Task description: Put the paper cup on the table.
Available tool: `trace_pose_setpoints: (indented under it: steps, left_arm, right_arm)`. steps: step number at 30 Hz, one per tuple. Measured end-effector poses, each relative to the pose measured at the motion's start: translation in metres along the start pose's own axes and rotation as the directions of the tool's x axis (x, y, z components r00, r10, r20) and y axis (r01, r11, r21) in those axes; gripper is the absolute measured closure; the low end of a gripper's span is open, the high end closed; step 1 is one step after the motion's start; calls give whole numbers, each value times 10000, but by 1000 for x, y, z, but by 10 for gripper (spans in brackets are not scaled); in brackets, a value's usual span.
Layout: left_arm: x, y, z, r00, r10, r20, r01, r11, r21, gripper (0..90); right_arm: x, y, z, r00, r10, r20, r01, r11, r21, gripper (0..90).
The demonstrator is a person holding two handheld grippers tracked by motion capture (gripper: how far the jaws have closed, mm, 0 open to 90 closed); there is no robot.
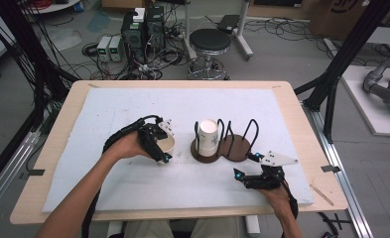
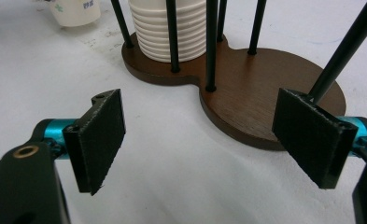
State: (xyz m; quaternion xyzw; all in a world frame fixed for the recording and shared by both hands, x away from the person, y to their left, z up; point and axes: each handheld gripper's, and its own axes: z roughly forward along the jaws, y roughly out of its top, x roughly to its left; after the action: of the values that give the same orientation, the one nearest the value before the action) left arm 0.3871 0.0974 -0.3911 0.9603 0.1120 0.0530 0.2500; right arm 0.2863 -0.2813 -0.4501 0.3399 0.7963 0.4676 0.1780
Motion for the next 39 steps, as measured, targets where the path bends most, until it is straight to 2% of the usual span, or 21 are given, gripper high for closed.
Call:
trace_pose_setpoints:
  steps: [6,7,15,17,21,26,31,39]
  left_arm:
    - [-2,-1,12,10000,6,38,-7,9999,141,292]
    - [-1,-2,12,10000,-15,43,15,10000,14,284]
    - [-1,-2,12,10000,-65,7,65,10000,1,282]
    - [-1,-4,13,9999,-111,-12,111,9998,-134,269]
    - [0,-12,14,9993,-329,182,342,9966,-750,235]
    - [1,-19,14,9990,-394,216,413,9947,-942,199]
    - [2,-24,12,9984,-511,222,534,9912,-1214,196]
    - [1,-37,11,9970,-690,344,731,9876,-1392,194]
  right_arm:
    - [0,0,0,10000,0,-25,0,10000,-11,177]
    - [0,0,0,10000,-13,-33,13,10000,-15,177]
    - [0,0,0,10000,4,-54,-4,10000,-21,177]
    - [0,0,0,10000,31,-53,-31,10000,-24,177]
    - [0,0,0,10000,32,-58,-32,10000,-39,177]
    - [0,0,0,9999,68,-74,-68,10000,-3,178]
    - [0,0,0,10000,61,-63,-61,10000,-17,177]
    - [0,0,0,10000,38,-37,-38,10000,-36,177]
